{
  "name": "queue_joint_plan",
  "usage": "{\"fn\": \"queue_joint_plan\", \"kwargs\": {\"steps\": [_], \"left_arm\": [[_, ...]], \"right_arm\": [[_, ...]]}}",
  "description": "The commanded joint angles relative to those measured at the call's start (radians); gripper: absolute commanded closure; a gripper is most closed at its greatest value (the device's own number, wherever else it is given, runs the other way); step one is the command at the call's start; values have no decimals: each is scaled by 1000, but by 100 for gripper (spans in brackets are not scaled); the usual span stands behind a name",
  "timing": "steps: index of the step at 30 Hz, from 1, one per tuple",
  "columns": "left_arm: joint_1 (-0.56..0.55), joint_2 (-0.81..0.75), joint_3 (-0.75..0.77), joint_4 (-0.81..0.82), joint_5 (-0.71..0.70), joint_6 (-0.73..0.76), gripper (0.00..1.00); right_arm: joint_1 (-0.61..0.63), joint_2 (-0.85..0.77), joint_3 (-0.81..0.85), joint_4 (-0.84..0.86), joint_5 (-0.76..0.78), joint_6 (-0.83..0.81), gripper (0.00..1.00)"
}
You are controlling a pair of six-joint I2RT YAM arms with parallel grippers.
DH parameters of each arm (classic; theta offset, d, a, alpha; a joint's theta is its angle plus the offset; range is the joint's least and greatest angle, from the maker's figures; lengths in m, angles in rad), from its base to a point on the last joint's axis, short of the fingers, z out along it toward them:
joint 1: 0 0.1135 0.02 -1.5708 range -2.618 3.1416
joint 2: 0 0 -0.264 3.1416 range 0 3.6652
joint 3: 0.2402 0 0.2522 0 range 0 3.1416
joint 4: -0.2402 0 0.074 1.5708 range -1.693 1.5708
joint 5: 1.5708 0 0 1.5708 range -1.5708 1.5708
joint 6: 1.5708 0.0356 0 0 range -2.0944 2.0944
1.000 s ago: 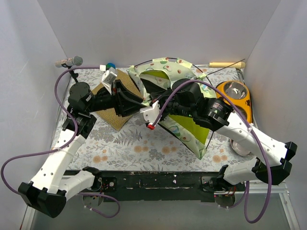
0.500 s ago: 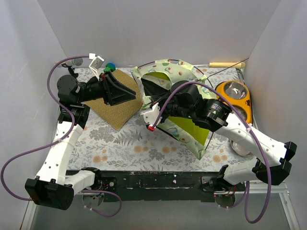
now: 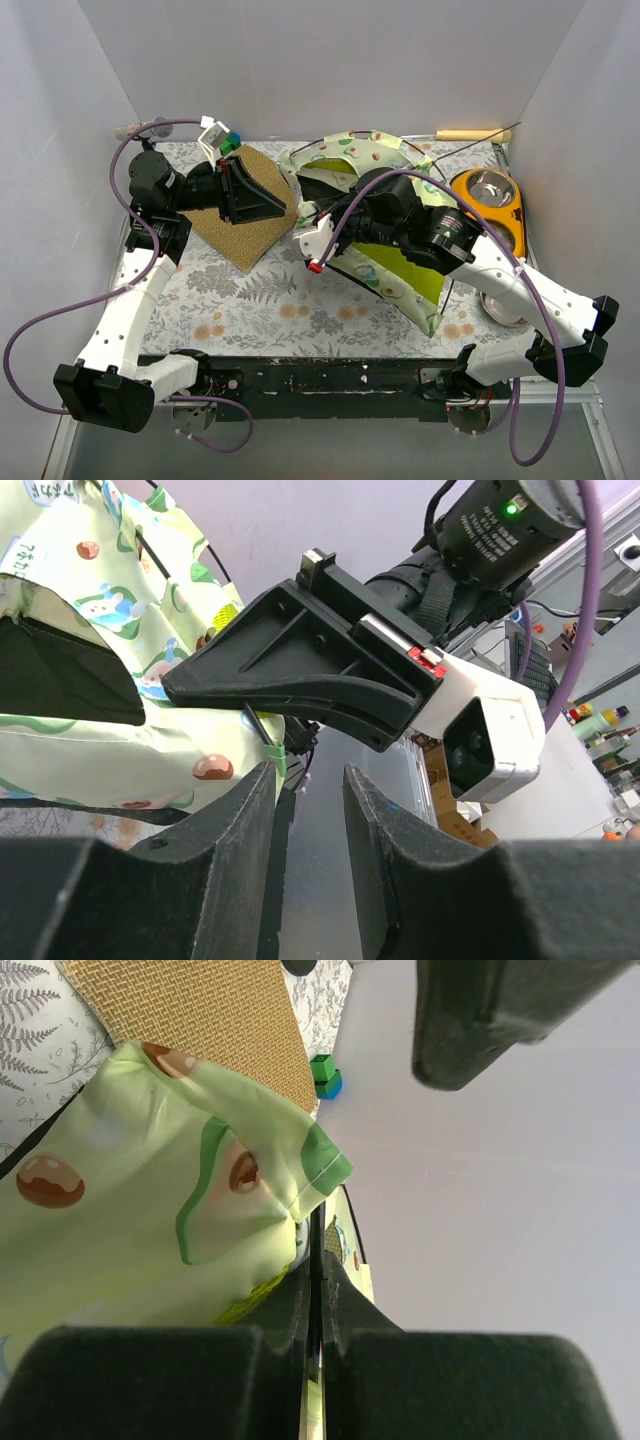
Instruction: Set up the pet tent
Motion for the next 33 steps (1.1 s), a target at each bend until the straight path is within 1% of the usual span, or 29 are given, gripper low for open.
{"fn": "queue_joint_plan", "kwargs": {"steps": [1, 5, 16, 25, 29, 33], "left_arm": [[-31, -3, 31, -85, -18, 88, 67], [-52, 10, 46, -142, -53, 148, 65], [-107, 51, 95, -298, -108, 278, 66], [-121, 56, 108, -403, -121, 356, 67], [-121, 48, 109, -421, -130, 384, 65], [-124, 52, 115, -453, -136, 410, 66]], "right_arm": [[-3, -5, 17, 27, 4, -61, 99], [-3, 3, 30, 20, -2, -61, 99], [-3, 24, 48, 15, -13, -64, 99], [-3, 27, 50, 16, -18, -75, 99], [-3, 27, 50, 18, -18, -77, 99], [-3, 27, 51, 16, -18, -75, 99]]}}
